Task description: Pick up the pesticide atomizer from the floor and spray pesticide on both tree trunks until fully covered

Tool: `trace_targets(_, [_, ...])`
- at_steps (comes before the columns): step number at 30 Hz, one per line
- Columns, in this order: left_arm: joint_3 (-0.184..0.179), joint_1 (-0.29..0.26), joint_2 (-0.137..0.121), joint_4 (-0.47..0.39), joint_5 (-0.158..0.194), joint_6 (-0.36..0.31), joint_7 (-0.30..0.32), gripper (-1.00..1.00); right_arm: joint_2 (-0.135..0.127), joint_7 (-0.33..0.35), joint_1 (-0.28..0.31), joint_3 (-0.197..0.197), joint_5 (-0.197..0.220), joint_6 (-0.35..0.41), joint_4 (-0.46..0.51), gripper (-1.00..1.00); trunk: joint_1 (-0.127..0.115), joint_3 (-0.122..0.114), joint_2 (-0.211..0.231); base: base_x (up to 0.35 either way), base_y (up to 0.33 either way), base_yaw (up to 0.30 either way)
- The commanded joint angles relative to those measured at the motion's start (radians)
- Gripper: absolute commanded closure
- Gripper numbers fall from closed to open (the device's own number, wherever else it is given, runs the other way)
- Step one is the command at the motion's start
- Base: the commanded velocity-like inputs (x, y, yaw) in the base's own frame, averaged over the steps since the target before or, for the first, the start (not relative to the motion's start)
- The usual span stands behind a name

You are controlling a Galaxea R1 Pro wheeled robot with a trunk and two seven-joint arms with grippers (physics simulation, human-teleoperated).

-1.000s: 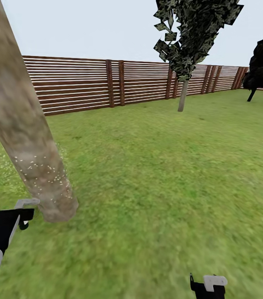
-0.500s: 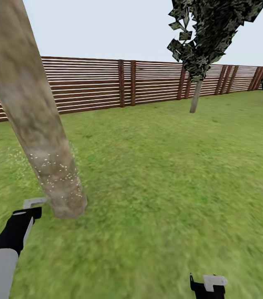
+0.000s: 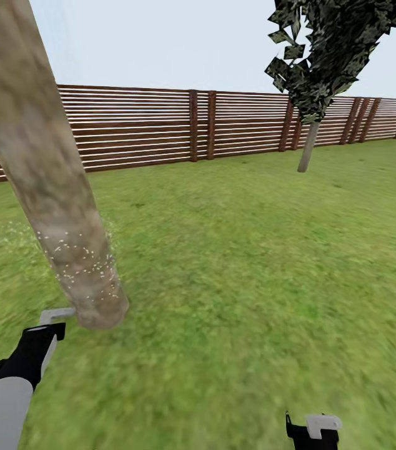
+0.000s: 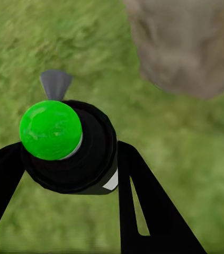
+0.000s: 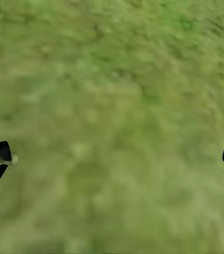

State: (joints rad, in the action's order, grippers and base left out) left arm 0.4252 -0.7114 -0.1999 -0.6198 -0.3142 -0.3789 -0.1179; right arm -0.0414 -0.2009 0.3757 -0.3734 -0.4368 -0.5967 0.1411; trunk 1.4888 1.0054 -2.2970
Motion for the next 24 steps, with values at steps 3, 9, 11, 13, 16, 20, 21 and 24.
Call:
trace_targets(3, [0.000, 0.000, 0.007, 0.000, 0.000, 0.000, 0.000, 1.00, 0.000, 0.000, 0.000, -0.001, 0.000, 0.000, 0.000, -1.00, 0.000, 0.000, 0.000, 0.226, -0.205, 0.057])
trace_targets(9, [0.001, 0.000, 0.010, -0.001, -0.002, 0.000, 0.000, 1.00, 0.000, 0.000, 0.000, -0.001, 0.001, 0.000, 0.000, -1.00, 0.000, 0.000, 0.000, 0.219, -0.203, 0.003])
trace_targets(11, [0.001, 0.000, 0.010, -0.001, -0.002, 0.000, 0.000, 1.00, 0.000, 0.000, 0.000, -0.001, 0.001, 0.000, 0.000, -1.00, 0.000, 0.000, 0.000, 0.137, -0.242, 0.000])
trace_targets(13, [0.001, 0.000, 0.010, -0.001, -0.002, 0.000, -0.001, 1.00, 0.000, 0.000, 0.000, -0.001, 0.000, 0.000, 0.000, -1.00, 0.000, 0.000, 0.000, 0.073, -0.261, 0.123])
trace_targets(16, [0.000, 0.000, 0.010, -0.001, -0.001, 0.000, -0.001, 1.00, 0.000, 0.000, 0.000, -0.001, 0.000, 0.000, 0.000, -1.00, 0.000, 0.000, 0.000, 0.013, -0.270, 0.249])
trace_targets(20, [0.001, 0.000, 0.011, -0.001, 0.000, 0.000, -0.001, 1.00, 0.000, 0.000, 0.000, 0.000, 0.000, 0.000, 0.000, -1.00, 0.000, 0.000, 0.000, 0.001, -0.272, 0.275])
trace_targets(21, [0.001, 0.000, 0.011, -0.001, 0.000, 0.000, 0.000, 1.00, 0.000, 0.000, 0.000, 0.000, 0.000, 0.000, 0.000, -1.00, 0.000, 0.000, 0.000, 0.000, -0.272, 0.276])
trace_targets(24, [0.000, 0.000, 0.011, 0.000, 0.000, 0.000, 0.000, 1.00, 0.000, 0.000, 0.000, 0.000, 0.001, 0.000, 0.000, -1.00, 0.000, 0.000, 0.000, 0.000, -0.272, 0.262])
